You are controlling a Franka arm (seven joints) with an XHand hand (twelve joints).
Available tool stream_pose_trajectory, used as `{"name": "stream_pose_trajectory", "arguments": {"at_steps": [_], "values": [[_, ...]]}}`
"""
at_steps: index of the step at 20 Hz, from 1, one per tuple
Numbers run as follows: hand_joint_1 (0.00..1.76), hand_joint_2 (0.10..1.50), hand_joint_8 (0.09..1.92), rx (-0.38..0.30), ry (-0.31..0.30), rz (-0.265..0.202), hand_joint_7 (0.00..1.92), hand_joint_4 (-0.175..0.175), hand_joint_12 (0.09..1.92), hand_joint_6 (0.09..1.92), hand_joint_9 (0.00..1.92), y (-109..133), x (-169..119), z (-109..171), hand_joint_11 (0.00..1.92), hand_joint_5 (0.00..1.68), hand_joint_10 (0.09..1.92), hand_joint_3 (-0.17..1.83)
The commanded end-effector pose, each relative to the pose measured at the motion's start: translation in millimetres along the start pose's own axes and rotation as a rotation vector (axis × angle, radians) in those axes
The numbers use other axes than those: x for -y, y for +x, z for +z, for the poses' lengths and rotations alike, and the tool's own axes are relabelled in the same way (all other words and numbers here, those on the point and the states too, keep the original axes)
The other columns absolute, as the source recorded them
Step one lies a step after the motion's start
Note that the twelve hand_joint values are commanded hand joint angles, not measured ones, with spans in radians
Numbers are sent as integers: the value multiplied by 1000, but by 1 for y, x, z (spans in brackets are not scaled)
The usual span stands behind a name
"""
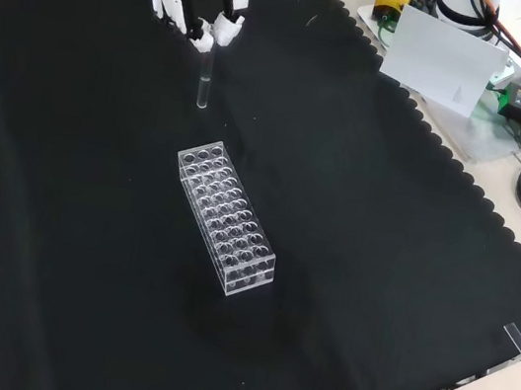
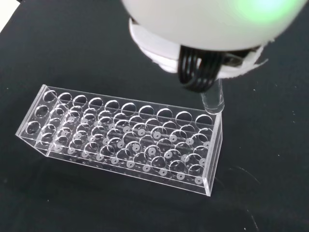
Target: Put the test tube back in the rack.
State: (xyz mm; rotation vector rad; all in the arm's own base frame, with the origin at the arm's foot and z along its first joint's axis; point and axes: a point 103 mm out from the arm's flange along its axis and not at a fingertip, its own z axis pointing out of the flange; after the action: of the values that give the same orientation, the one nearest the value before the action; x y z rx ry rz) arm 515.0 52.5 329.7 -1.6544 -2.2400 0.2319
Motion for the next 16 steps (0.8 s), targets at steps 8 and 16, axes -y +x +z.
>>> {"name": "stream_pose_trajectory", "arguments": {"at_steps": [8,16], "values": [[1447,469,570,-26,7,-22,1515,-175,1102,553,1357,4,-8,10,1050,1369,468,877],[1448,469,570,-63,33,-41,1515,-175,1103,553,1358,5,-19,29,1049,1369,467,877]]}}
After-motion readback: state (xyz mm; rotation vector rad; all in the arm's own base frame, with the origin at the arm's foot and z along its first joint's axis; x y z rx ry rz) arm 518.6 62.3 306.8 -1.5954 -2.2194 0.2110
